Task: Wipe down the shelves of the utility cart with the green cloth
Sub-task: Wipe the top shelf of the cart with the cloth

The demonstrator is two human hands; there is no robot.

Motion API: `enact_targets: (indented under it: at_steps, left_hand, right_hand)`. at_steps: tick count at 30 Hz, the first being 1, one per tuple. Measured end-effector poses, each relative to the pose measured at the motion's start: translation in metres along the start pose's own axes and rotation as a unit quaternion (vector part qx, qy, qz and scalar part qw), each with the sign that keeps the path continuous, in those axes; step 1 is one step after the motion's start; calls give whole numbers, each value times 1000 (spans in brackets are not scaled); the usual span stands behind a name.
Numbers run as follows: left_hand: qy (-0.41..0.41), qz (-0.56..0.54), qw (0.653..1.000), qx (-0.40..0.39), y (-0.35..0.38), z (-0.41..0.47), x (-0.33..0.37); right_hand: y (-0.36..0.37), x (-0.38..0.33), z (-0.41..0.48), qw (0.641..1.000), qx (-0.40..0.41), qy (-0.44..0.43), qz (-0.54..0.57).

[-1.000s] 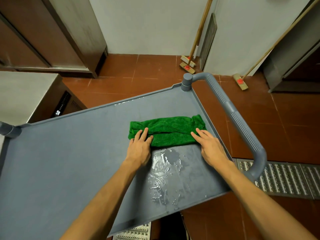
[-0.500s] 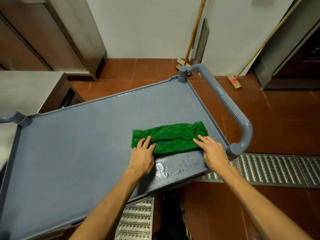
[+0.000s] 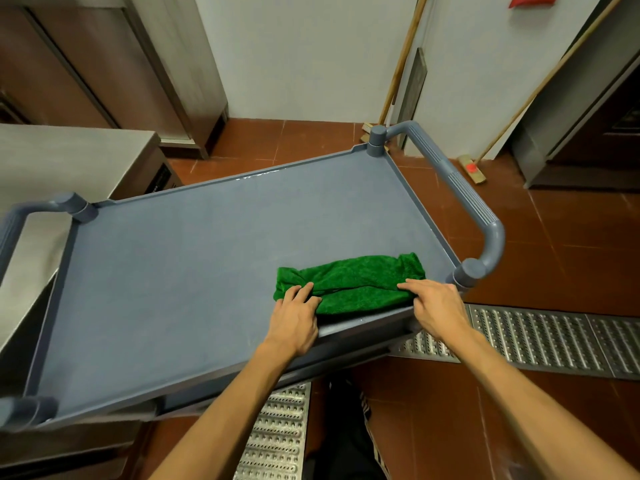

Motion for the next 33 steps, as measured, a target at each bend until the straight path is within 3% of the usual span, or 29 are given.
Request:
enact_targets:
  at_steps: [11, 20, 29, 33]
  left_hand:
    - [17, 9, 1000, 1, 1, -49, -26]
    - [-8, -29, 999, 20, -1, -104, -75]
    - [-57, -69, 995, 51, -9, -154, -129]
    - [-81, -140, 984, 77, -18, -151, -130]
  right_hand:
    - [-3, -39, -19, 1000, -21, -7, 18]
    - [10, -102, -29, 996, -29, -71, 52]
    - [29, -178, -36, 981, -78, -176, 11]
    - [20, -179, -32, 983, -80, -134, 96]
Point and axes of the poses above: each hand's wrist, its own z-axis towards the middle knuckle, its own y-axis out of the palm, x = y × z, the point moved 3 cm from there along z, towards the middle knuckle, and after that the axes turned 6 degrees about -z, right-handed, at the moved point
